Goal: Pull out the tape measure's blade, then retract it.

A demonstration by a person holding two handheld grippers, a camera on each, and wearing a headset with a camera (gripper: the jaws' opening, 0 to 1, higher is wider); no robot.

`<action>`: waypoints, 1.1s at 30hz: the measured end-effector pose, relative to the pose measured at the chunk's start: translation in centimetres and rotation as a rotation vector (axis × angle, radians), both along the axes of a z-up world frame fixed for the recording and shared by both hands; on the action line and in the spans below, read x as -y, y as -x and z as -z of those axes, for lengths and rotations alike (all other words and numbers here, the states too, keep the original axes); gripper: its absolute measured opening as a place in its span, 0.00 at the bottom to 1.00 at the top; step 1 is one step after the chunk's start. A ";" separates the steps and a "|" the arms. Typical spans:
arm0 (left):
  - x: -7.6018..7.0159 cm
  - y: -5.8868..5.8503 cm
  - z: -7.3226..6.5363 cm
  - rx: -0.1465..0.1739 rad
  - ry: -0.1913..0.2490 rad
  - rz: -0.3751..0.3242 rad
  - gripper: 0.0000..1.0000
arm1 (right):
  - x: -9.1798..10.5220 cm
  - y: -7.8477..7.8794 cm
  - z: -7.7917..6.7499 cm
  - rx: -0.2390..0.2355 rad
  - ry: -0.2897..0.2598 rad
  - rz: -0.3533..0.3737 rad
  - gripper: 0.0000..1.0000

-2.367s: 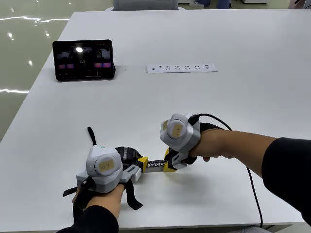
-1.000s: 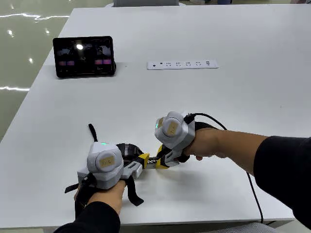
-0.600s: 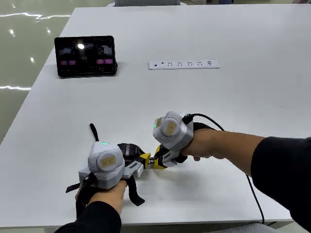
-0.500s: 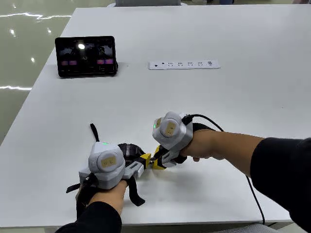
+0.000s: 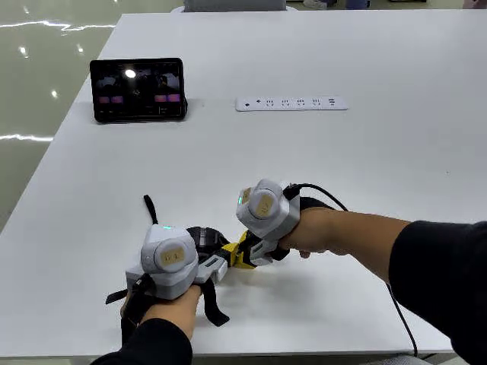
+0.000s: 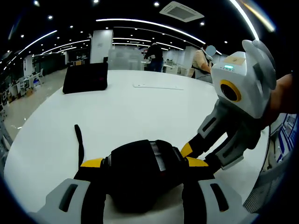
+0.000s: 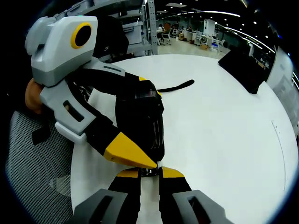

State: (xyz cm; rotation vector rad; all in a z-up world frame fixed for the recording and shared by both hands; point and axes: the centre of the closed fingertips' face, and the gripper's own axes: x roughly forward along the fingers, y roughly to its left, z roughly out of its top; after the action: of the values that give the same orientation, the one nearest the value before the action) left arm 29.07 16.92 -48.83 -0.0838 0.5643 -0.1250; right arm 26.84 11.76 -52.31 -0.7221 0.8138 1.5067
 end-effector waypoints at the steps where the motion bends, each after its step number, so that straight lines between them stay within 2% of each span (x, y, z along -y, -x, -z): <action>1: 0.0 0.0 0.0 0.000 0.000 0.000 0.62 | 0.0 0.0 0.0 -0.001 -0.001 0.001 0.11; 12: 0.0 0.0 0.0 0.001 -0.006 0.004 0.62 | 0.0 0.0 0.0 -0.018 -0.007 0.033 0.12; 18: 0.1 0.1 0.0 0.005 -0.008 0.005 0.63 | -0.1 0.1 0.0 -0.001 -0.008 0.020 0.12; 29: 0.2 0.0 0.1 -0.020 -0.012 0.037 0.64 | -0.1 0.2 0.0 0.020 -0.012 0.027 0.13; 30: 0.4 0.4 0.3 -0.038 -0.038 0.099 0.64 | -0.2 0.2 0.0 0.022 -0.013 0.029 0.13; 31: 0.2 0.1 0.1 -0.025 -0.019 0.069 0.64 | -0.1 0.2 0.0 0.023 -0.014 0.030 0.13; 33: 0.3 0.2 0.1 -0.035 -0.024 0.097 0.63 | -0.2 0.2 0.0 0.025 -0.016 0.038 0.13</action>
State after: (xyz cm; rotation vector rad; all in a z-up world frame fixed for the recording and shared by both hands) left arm 28.85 16.66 -48.91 -0.0356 0.6050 -0.2111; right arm 26.69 11.91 -52.32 -0.7090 0.7918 1.4662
